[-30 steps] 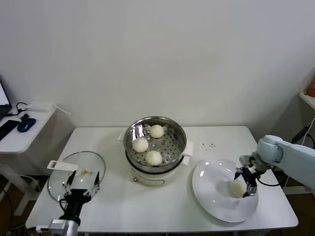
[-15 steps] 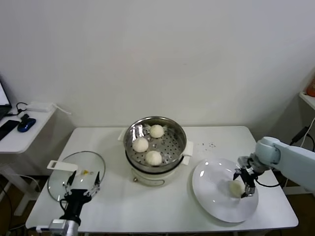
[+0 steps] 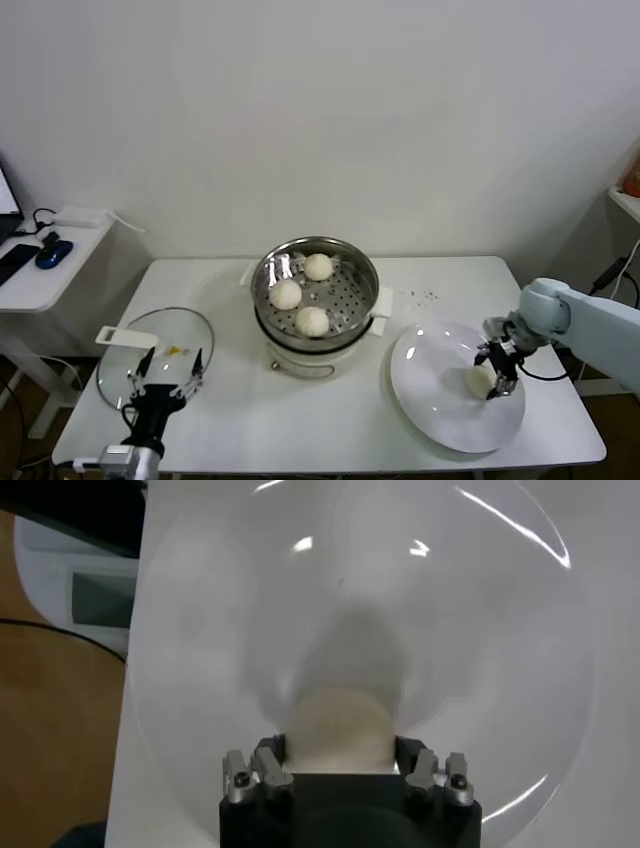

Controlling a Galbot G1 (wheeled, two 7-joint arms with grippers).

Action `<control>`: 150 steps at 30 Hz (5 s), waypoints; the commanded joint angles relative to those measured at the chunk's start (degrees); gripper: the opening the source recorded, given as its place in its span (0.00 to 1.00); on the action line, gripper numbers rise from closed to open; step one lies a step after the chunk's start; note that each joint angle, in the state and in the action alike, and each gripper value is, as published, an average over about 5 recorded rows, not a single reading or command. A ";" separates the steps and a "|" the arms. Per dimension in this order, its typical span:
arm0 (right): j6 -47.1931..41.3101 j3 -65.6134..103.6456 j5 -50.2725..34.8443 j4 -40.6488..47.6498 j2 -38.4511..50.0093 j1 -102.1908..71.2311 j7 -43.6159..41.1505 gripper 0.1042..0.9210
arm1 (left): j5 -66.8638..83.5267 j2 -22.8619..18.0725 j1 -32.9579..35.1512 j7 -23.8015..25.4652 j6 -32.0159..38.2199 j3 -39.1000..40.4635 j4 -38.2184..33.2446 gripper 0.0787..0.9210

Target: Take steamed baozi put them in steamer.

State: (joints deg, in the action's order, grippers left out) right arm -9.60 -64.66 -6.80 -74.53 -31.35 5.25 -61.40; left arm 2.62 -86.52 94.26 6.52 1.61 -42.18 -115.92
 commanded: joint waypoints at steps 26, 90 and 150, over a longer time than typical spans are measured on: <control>-3.88 -29.09 -34.60 2.03 -19.47 47.93 0.34 0.73 | 0.51 0.46 -1.36 -0.07 0.25 1.69 -0.66 0.88; -6.47 -22.37 -30.02 15.81 -39.72 26.20 4.63 0.73 | -0.88 0.09 -3.42 -0.17 -0.21 1.68 0.87 0.88; 17.91 92.65 -15.59 -24.73 -25.01 -73.82 52.80 0.88 | -4.54 -1.57 -0.52 -2.01 3.55 4.34 -1.47 0.88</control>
State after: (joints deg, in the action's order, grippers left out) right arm -0.42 -7.55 -28.42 -92.51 -41.42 -31.11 -18.04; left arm -0.86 -87.70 93.41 4.81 4.89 -38.37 -117.01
